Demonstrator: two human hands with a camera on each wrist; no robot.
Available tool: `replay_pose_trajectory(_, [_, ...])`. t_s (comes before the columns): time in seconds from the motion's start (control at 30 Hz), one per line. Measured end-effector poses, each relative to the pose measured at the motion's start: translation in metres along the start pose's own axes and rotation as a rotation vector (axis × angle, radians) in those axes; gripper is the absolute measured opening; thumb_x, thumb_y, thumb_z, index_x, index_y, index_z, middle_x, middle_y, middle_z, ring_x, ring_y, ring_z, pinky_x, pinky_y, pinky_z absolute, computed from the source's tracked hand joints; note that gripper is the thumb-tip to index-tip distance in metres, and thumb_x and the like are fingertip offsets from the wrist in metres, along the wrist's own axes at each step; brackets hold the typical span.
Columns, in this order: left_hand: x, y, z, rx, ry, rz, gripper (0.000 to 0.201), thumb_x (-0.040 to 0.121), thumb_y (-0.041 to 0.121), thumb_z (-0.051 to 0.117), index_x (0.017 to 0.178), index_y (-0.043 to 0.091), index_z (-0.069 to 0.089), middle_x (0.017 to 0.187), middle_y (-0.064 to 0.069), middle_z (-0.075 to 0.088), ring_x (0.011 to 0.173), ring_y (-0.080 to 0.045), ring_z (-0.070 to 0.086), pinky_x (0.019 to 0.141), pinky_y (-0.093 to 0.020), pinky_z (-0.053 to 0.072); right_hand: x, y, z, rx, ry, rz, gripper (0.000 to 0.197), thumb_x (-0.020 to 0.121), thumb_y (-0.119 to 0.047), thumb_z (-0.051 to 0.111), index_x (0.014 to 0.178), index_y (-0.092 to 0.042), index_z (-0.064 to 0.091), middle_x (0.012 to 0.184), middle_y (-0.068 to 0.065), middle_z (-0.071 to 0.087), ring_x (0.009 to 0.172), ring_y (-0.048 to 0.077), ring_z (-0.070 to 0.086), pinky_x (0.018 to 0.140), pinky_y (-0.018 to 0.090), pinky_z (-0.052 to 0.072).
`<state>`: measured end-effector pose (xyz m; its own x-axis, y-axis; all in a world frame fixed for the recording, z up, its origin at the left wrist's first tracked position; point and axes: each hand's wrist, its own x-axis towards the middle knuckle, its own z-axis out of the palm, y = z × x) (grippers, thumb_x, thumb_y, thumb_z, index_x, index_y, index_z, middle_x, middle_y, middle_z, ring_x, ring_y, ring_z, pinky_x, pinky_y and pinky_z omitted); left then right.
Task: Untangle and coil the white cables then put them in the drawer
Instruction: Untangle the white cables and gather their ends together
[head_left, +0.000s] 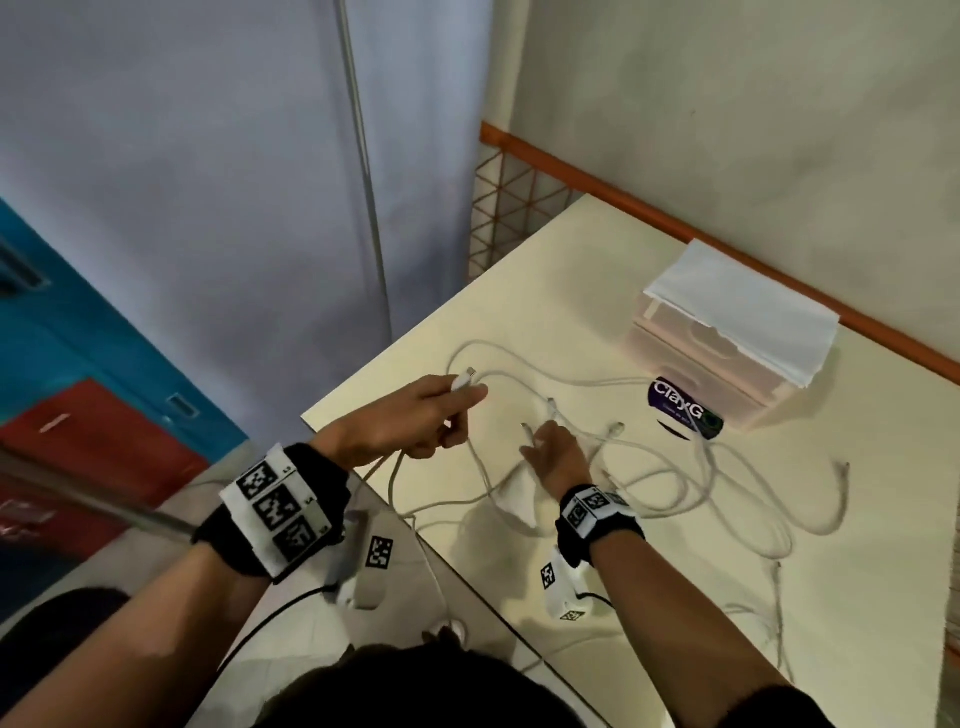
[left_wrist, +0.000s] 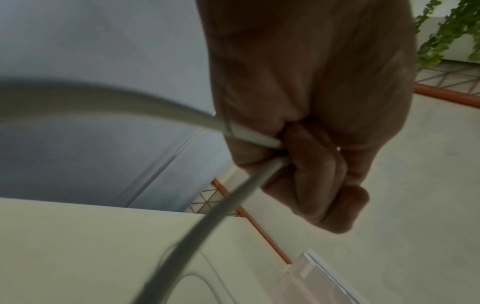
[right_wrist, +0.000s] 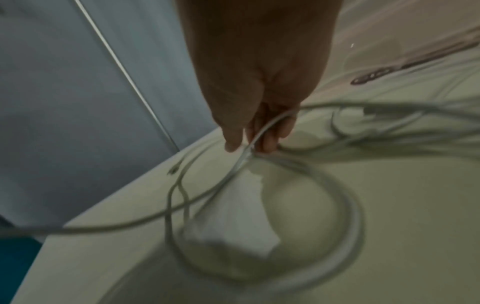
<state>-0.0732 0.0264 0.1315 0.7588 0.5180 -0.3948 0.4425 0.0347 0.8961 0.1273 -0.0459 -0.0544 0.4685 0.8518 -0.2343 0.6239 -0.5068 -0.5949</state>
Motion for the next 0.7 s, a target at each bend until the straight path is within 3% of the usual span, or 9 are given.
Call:
replay_pose_trajectory(0.17, [0.002, -0.002, -0.007, -0.246, -0.081, -0.010, 0.028, 0.094, 0.029, 0.026, 0.072, 0.014, 0.034, 0.061, -0.006, 0.040, 0.044, -0.012, 0.013, 0.040, -0.017, 0.019, 0.017, -0.003, -0.011, -0.114, -0.039, 0.161, 0.035, 0.090, -0.024, 0.052, 0.105, 0.007, 0.062, 0.109, 0.025, 0.067, 0.109, 0.037, 0.060, 0.089, 0.039, 0.048])
replay_pose_trajectory(0.23, [0.005, -0.001, -0.008, -0.261, -0.127, -0.066, 0.030, 0.095, 0.029, 0.026, 0.070, 0.014, 0.034, 0.059, -0.006, 0.040, 0.041, -0.010, 0.014, 0.038, -0.015, 0.020, 0.025, -0.002, -0.031, 0.026, 0.035, 0.202, 0.029, 0.091, -0.019, 0.051, 0.105, 0.005, 0.059, 0.110, 0.026, 0.066, 0.108, 0.038, 0.059, 0.088, 0.039, 0.045])
replay_pose_trajectory(0.3, [0.007, 0.002, -0.009, -0.196, -0.180, -0.147, 0.033, 0.097, 0.032, 0.027, 0.069, 0.015, 0.033, 0.057, -0.005, 0.042, 0.040, -0.010, 0.016, 0.037, -0.016, 0.020, 0.034, 0.000, -0.061, 0.267, 0.165, 0.227, 0.008, 0.092, -0.015, 0.050, 0.096, -0.009, 0.054, 0.110, 0.023, 0.067, 0.100, 0.036, 0.062, 0.087, 0.041, 0.047])
replay_pose_trajectory(0.37, [0.010, 0.002, -0.011, -0.124, -0.244, -0.221, 0.035, 0.098, 0.035, 0.029, 0.069, 0.016, 0.033, 0.055, -0.004, 0.043, 0.040, -0.010, 0.016, 0.036, -0.016, 0.019, 0.040, 0.003, -0.094, 0.491, 0.309, 0.185, 0.011, 0.094, -0.010, 0.045, 0.086, -0.017, 0.042, 0.108, 0.024, 0.068, 0.081, 0.029, 0.063, 0.076, 0.028, 0.054])
replay_pose_trajectory(0.43, [0.015, 0.005, -0.010, -0.092, -0.277, -0.247, 0.035, 0.098, 0.037, 0.030, 0.070, 0.016, 0.033, 0.053, -0.002, 0.045, 0.039, -0.009, 0.017, 0.036, -0.016, 0.017, 0.037, 0.002, -0.132, 0.621, 0.456, 0.095, 0.016, 0.096, -0.005, 0.041, 0.085, -0.017, 0.037, 0.104, 0.027, 0.068, 0.068, 0.015, 0.062, 0.057, 0.008, 0.048])
replay_pose_trajectory(0.47, [0.018, 0.007, -0.008, -0.094, -0.262, -0.235, 0.035, 0.098, 0.037, 0.031, 0.071, 0.016, 0.034, 0.055, -0.002, 0.045, 0.039, -0.009, 0.018, 0.036, -0.016, 0.018, 0.033, -0.001, -0.148, 0.665, 0.511, 0.031, 0.021, 0.095, -0.003, 0.042, 0.082, -0.020, 0.036, 0.103, 0.029, 0.067, 0.066, 0.009, 0.063, 0.054, 0.006, 0.045])
replay_pose_trajectory(0.53, [0.027, 0.012, -0.003, -0.107, -0.195, -0.145, 0.033, 0.099, 0.036, 0.032, 0.075, 0.015, 0.037, 0.061, -0.002, 0.046, 0.041, -0.008, 0.022, 0.039, -0.016, 0.020, 0.021, -0.011, -0.176, 0.718, 0.546, -0.090, 0.027, 0.093, -0.001, 0.046, 0.081, -0.025, 0.040, 0.101, 0.028, 0.066, 0.066, 0.002, 0.066, 0.061, 0.011, 0.048])
replay_pose_trajectory(0.63, [0.043, 0.023, 0.010, -0.109, -0.102, 0.093, 0.027, 0.101, 0.036, 0.036, 0.082, 0.017, 0.040, 0.070, 0.004, 0.047, 0.048, -0.007, 0.028, 0.045, -0.016, 0.028, -0.004, -0.034, -0.198, 0.732, 0.457, -0.176, 0.014, 0.090, -0.005, 0.056, 0.090, -0.018, 0.051, 0.092, 0.018, 0.070, 0.075, 0.017, 0.068, 0.075, 0.031, 0.050])
replay_pose_trajectory(0.7, [0.055, 0.029, 0.024, -0.116, -0.057, 0.221, 0.022, 0.101, 0.033, 0.036, 0.085, 0.019, 0.039, 0.074, 0.006, 0.045, 0.057, -0.006, 0.034, 0.053, -0.016, 0.034, -0.024, -0.052, -0.203, 0.777, 0.319, -0.194, 0.011, 0.087, -0.005, 0.061, 0.096, -0.008, 0.055, 0.089, 0.012, 0.071, 0.073, 0.019, 0.068, 0.072, 0.029, 0.051])
